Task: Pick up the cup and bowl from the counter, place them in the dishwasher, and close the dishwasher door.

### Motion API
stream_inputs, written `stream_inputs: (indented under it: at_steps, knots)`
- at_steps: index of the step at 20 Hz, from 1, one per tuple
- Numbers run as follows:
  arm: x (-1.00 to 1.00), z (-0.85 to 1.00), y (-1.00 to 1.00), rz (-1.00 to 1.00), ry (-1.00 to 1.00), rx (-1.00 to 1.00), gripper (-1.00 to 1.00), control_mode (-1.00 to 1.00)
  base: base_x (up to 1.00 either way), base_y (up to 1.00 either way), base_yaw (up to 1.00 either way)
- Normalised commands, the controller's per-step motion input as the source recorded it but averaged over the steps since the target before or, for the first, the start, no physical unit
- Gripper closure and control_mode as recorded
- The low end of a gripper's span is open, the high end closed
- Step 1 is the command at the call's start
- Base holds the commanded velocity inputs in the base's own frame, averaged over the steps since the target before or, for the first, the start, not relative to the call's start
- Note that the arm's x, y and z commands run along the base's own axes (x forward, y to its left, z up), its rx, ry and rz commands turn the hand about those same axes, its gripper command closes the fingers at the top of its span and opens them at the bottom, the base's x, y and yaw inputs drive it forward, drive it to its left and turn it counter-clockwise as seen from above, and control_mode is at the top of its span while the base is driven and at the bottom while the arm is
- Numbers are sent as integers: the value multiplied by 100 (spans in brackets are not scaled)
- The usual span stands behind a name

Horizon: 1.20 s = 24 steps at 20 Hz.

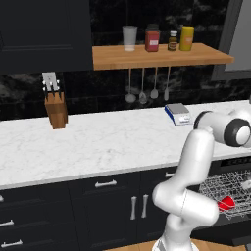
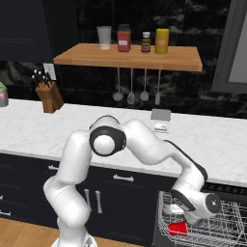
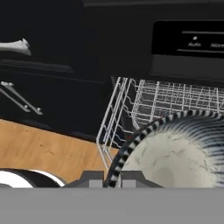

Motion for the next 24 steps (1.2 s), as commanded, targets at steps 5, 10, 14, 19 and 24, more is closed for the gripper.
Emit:
stream_inputs:
  at_steps: [5, 10, 14, 19, 24]
  knots:
    - [-1, -60, 0, 10, -20, 0, 100, -100, 0, 0, 0]
    - [24, -31, -4, 12, 0, 1, 100, -100, 0, 0, 0]
    - [21, -16, -42, 14, 8, 8, 100, -100, 0, 0, 0]
    - [4, -23, -46, 3, 12, 6, 100, -100, 0, 0, 0]
    - [25, -51, -20, 0, 13, 0, 100, -100, 0, 0, 0]
